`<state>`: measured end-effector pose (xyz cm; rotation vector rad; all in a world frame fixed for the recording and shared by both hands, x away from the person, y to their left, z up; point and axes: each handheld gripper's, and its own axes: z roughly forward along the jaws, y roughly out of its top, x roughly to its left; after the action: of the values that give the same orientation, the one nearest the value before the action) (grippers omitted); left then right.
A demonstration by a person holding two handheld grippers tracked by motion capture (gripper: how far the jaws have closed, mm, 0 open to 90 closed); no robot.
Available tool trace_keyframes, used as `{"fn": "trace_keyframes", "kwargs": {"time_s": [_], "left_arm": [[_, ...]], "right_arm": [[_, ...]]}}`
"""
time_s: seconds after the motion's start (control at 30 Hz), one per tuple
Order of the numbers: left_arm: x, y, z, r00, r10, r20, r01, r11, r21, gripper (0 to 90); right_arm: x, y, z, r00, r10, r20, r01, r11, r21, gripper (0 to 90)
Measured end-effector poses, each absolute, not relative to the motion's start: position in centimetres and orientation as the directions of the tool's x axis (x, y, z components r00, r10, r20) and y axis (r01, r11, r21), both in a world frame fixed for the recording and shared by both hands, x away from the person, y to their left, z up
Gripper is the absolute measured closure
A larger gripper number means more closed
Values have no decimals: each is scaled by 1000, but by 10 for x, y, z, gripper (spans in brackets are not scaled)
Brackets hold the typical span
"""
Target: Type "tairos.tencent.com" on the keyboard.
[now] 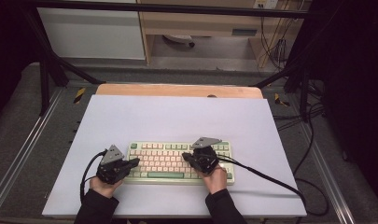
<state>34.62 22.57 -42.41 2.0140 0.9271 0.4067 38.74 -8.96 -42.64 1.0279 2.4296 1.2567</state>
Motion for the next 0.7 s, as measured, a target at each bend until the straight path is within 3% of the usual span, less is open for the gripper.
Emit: {"fn": "trace_keyframes", "kwargs": {"time_s": [0.7], "left_arm": [[346,226,-424,670,740,-57,459,-353,815,900]], "right_arm": [[389,-87,-434,-736,669,105,487,415,768,900]]}}
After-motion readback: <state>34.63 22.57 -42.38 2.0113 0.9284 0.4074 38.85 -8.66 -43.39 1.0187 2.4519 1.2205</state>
